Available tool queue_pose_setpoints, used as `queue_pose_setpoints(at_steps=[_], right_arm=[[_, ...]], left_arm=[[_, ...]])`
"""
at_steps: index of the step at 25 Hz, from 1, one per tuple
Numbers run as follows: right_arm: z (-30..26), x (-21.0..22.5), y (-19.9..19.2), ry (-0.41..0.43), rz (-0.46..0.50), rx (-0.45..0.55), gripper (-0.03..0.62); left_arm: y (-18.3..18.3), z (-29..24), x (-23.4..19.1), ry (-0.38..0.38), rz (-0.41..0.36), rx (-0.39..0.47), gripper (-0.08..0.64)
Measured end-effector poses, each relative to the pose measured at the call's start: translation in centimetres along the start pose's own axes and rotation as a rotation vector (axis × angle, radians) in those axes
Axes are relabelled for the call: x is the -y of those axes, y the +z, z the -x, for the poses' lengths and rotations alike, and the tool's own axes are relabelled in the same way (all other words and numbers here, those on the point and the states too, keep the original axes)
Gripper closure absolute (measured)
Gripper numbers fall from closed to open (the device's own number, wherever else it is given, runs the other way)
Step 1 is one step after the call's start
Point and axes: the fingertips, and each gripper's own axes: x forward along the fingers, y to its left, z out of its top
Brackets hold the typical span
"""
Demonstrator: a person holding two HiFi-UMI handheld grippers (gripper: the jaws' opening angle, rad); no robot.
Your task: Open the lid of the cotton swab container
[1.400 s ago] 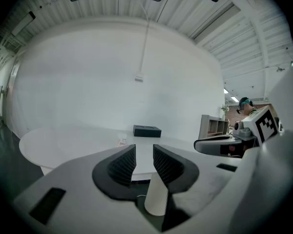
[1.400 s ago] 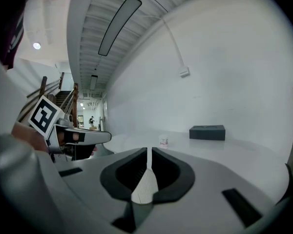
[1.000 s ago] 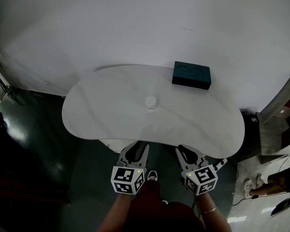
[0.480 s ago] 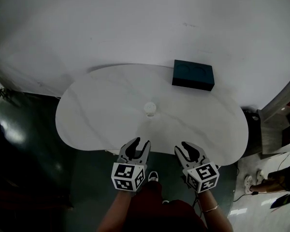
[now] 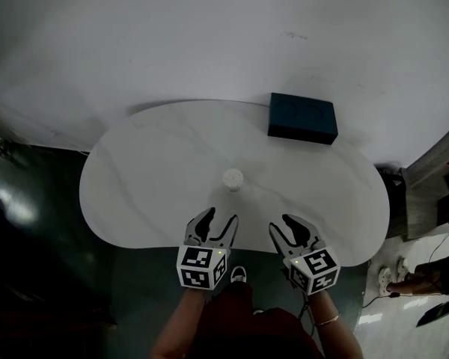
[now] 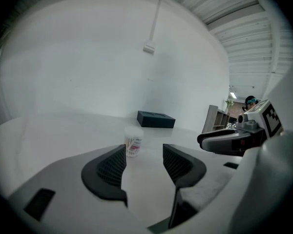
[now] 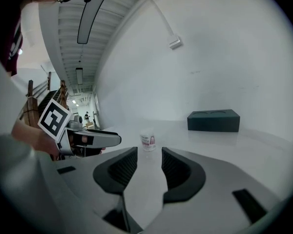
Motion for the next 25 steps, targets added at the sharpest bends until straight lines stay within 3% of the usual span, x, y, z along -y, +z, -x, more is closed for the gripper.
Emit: queue_pose_setpoints(at_steps=[17, 25], right_arm=[[-6.2, 3.0, 0.6, -0.016, -0.022, -0.065, 0.428], [-7.6, 3.6, 0.6, -0.026, -0.019, -0.09, 0.428]], left_arm=[[-0.9, -7.9, -3.4, -0.004, -0.131, -0.16, 0.287], [-1.2, -10.3, -3.8, -0.006, -0.185, -0.194, 0.279]])
